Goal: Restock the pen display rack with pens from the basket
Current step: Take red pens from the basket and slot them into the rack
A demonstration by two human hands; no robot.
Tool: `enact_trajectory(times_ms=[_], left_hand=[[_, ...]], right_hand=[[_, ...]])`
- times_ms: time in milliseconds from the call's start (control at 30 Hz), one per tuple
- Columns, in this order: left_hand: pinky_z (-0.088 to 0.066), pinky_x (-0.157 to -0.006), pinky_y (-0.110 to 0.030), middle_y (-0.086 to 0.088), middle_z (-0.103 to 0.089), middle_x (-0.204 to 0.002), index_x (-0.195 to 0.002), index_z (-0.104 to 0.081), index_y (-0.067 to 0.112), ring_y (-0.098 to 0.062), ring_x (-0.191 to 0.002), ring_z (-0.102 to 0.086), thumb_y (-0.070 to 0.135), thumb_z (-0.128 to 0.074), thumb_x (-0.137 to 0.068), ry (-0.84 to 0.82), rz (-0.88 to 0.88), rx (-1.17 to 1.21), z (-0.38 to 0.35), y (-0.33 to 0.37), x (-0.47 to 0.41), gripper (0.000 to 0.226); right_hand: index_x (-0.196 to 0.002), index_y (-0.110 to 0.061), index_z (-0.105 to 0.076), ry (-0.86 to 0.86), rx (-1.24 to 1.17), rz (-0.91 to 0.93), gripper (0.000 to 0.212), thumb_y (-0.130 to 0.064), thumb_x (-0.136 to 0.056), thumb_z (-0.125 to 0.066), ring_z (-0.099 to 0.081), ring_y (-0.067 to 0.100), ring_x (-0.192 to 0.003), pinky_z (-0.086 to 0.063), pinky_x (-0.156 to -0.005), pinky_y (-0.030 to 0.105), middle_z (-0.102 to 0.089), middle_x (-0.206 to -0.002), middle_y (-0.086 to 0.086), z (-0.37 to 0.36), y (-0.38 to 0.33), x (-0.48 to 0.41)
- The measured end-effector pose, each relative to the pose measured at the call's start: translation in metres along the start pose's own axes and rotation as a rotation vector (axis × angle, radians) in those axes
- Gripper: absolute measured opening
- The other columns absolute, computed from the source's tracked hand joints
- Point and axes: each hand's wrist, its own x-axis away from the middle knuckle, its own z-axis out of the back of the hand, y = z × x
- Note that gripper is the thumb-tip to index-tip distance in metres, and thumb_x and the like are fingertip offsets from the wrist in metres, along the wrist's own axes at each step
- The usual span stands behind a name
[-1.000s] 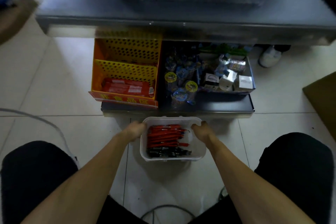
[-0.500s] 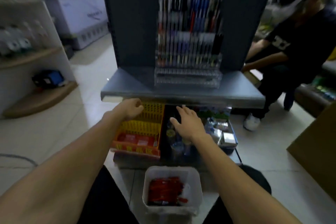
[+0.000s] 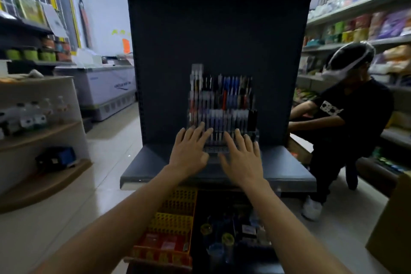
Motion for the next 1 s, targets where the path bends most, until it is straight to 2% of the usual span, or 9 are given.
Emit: enact_trajectory(times_ms=[200, 333, 467, 567, 767, 833, 900, 1000], left_hand=[[-0.017, -0.117, -0.045, -0.007, -0.026, -0.158, -0.150, -0.026, 0.025, -0.028, -0.142, -0.027, 0.034, -0.050, -0.076, 0.002, -0.029, 0.120, -0.081, -0.002, 0.066, 0.079], [-0.013, -0.119, -0.041, -0.007, -0.023, -0.159, -0.151, -0.025, 0.024, -0.025, -0.144, -0.023, 0.033, -0.053, -0.082, -0.016, -0.043, 0.181, -0.123, 0.000, 0.110, 0.075], [-0.019, -0.117, -0.039, -0.011, -0.025, -0.157, -0.150, -0.025, 0.019, -0.026, -0.142, -0.027, 0.030, -0.055, -0.080, -0.044, 0.030, 0.263, -0.160, -0.005, 0.145, 0.077], [-0.023, -0.115, -0.040, -0.010, -0.025, -0.157, -0.150, -0.023, 0.018, -0.026, -0.141, -0.029, 0.030, -0.057, -0.079, -0.151, 0.045, 0.268, -0.187, -0.007, 0.171, 0.080], [-0.021, -0.116, -0.045, -0.009, -0.022, -0.159, -0.153, -0.019, 0.023, -0.031, -0.142, -0.027, 0.039, -0.049, -0.081, -0.399, 0.021, 0.182, -0.241, -0.009, 0.214, 0.079], [-0.012, -0.118, -0.044, -0.008, -0.011, -0.162, -0.154, -0.010, 0.027, -0.031, -0.146, -0.017, 0.045, -0.041, -0.085, -0.510, -0.017, 0.152, -0.253, -0.007, 0.230, 0.078], [-0.004, -0.119, -0.043, -0.004, -0.003, -0.163, -0.154, -0.004, 0.031, -0.028, -0.148, -0.008, 0.048, -0.037, -0.087, -0.620, -0.078, 0.199, -0.266, -0.007, 0.245, 0.076], [-0.004, -0.119, -0.040, 0.001, -0.002, -0.163, -0.153, -0.005, 0.034, -0.023, -0.149, -0.006, 0.039, -0.041, -0.091, -0.754, -0.143, 0.321, -0.286, -0.007, 0.259, 0.072]], right_hand=[[-0.156, -0.029, -0.005, -0.070, -0.048, 0.044, 0.066, -0.053, -0.100, -0.030, -0.005, 0.024, -0.152, -0.006, -0.123, 0.045, -0.003, -0.165, 0.002, -0.074, 0.002, 0.043], [-0.156, -0.028, -0.014, -0.125, -0.099, 0.092, 0.063, -0.049, -0.100, -0.035, -0.013, 0.022, -0.151, -0.013, -0.121, 0.042, -0.013, -0.164, 0.001, -0.119, -0.009, 0.070], [-0.154, -0.027, -0.023, -0.206, -0.111, 0.071, 0.061, -0.050, -0.099, -0.039, -0.025, 0.022, -0.147, -0.025, -0.116, 0.040, -0.025, -0.161, 0.001, -0.161, -0.005, 0.098], [-0.153, -0.027, -0.026, -0.272, -0.052, 0.036, 0.063, -0.053, -0.097, -0.034, -0.029, 0.027, -0.145, -0.027, -0.115, 0.043, -0.028, -0.160, 0.003, -0.191, 0.008, 0.121], [-0.155, -0.036, -0.002, -0.537, 0.036, -0.009, 0.072, -0.066, -0.091, -0.009, -0.001, 0.026, -0.152, 0.000, -0.122, 0.048, 0.003, -0.165, 0.003, -0.245, 0.028, 0.161], [-0.155, -0.036, 0.002, -0.623, 0.024, -0.024, 0.069, -0.065, -0.095, -0.016, 0.004, 0.026, -0.151, 0.005, -0.121, 0.048, 0.007, -0.165, 0.003, -0.261, 0.029, 0.172], [-0.155, -0.037, 0.000, -0.697, -0.014, -0.040, 0.067, -0.060, -0.098, -0.026, 0.000, 0.026, -0.151, 0.001, -0.121, 0.046, 0.004, -0.165, 0.001, -0.277, 0.030, 0.180], [-0.155, -0.037, -0.010, -0.765, -0.043, -0.051, 0.068, -0.062, -0.093, -0.023, -0.008, 0.025, -0.151, -0.011, -0.119, 0.045, -0.007, -0.165, 0.000, -0.298, 0.031, 0.191]])
